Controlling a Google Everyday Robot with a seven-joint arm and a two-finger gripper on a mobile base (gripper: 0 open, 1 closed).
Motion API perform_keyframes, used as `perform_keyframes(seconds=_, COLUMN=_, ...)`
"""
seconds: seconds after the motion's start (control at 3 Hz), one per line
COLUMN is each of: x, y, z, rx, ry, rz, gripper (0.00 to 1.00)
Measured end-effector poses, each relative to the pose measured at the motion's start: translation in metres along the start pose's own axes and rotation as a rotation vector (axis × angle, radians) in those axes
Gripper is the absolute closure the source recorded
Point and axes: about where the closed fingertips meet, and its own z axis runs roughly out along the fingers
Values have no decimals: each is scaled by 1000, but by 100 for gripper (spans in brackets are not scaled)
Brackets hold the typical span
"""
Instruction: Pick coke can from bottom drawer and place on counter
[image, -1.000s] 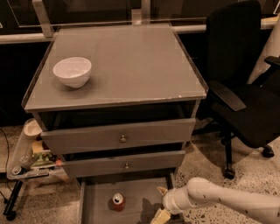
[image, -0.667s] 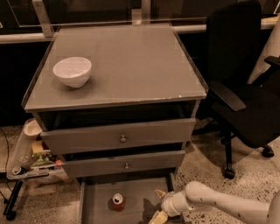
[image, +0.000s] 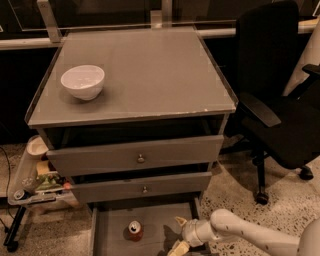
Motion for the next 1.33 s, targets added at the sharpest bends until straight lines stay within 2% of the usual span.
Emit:
perform_keyframes(seconds=0.67, x=2, y=-43, z=64, rx=-30, ry=-168, rz=-39, gripper=0)
perform_keyframes(seconds=1.33, x=3, y=-49, z=70, rx=-10, ry=-182, rz=-50, gripper=0)
